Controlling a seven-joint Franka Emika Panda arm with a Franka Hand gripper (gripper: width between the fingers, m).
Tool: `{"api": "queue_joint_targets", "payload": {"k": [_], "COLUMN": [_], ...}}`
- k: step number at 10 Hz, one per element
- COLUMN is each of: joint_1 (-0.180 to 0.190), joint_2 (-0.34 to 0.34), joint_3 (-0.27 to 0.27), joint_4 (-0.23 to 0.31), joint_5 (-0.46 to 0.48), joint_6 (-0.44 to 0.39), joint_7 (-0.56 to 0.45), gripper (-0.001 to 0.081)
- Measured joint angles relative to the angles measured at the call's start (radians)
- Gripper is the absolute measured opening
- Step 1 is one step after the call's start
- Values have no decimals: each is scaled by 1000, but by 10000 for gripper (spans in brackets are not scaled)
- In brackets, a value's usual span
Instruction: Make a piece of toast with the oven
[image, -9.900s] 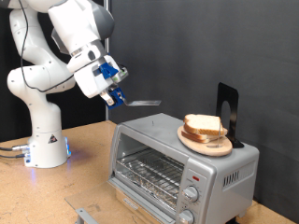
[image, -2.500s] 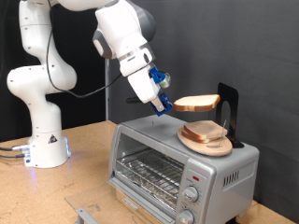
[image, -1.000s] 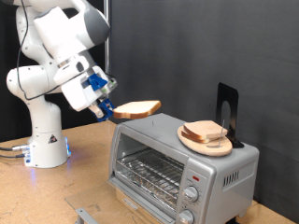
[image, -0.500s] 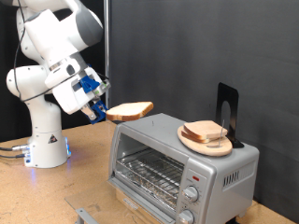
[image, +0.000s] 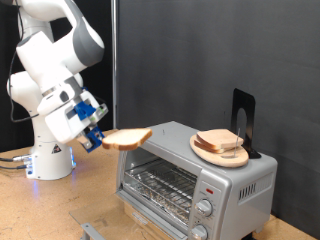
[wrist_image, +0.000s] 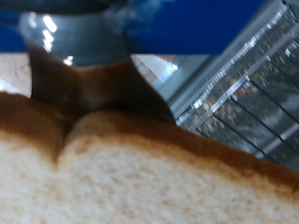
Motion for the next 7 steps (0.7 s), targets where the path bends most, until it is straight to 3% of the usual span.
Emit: {"api": "queue_joint_targets", "payload": {"k": [7], "joint_1": [33], "joint_2": [253], "joint_3": [-10], "joint_4": [33], "joint_5": [251], "joint_6": [135], "joint_7": [-269], "gripper": [400]}}
